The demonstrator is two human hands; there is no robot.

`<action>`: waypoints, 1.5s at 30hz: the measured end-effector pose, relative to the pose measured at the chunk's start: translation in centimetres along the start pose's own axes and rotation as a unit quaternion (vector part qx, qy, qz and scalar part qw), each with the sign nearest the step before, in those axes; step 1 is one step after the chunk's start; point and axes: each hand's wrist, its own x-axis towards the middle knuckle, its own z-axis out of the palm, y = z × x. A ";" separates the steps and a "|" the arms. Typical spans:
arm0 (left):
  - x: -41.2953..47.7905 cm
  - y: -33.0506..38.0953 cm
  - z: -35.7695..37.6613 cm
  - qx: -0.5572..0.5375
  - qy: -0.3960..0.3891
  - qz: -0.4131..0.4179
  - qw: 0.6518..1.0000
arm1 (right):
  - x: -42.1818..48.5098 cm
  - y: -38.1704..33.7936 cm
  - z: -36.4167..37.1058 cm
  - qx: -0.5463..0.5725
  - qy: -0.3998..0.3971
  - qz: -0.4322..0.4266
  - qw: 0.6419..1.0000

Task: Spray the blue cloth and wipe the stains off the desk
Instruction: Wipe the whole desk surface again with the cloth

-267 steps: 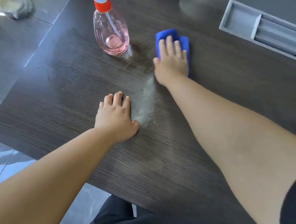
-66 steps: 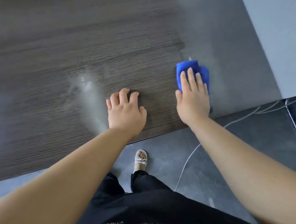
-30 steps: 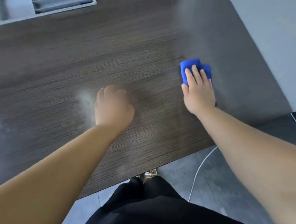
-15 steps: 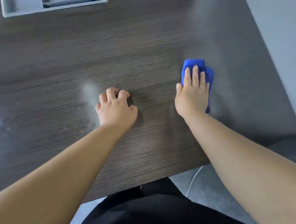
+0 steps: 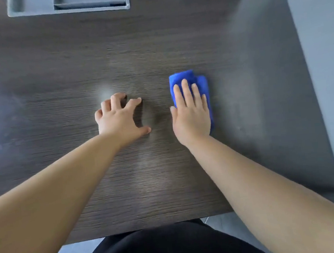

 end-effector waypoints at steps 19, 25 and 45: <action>-0.1 -0.7 0.4 -0.027 0.067 -0.016 0.997 | 4.1 3.6 -1.5 -0.071 -0.080 -0.390 0.914; -0.6 -2.1 0.2 -0.102 0.123 -0.042 0.986 | 11.2 0.8 -2.1 -0.027 -0.021 -0.026 0.999; 0.0 -5.1 -1.7 -0.019 0.016 -0.178 0.984 | 6.5 -5.9 -0.3 -0.022 -0.101 -0.365 0.925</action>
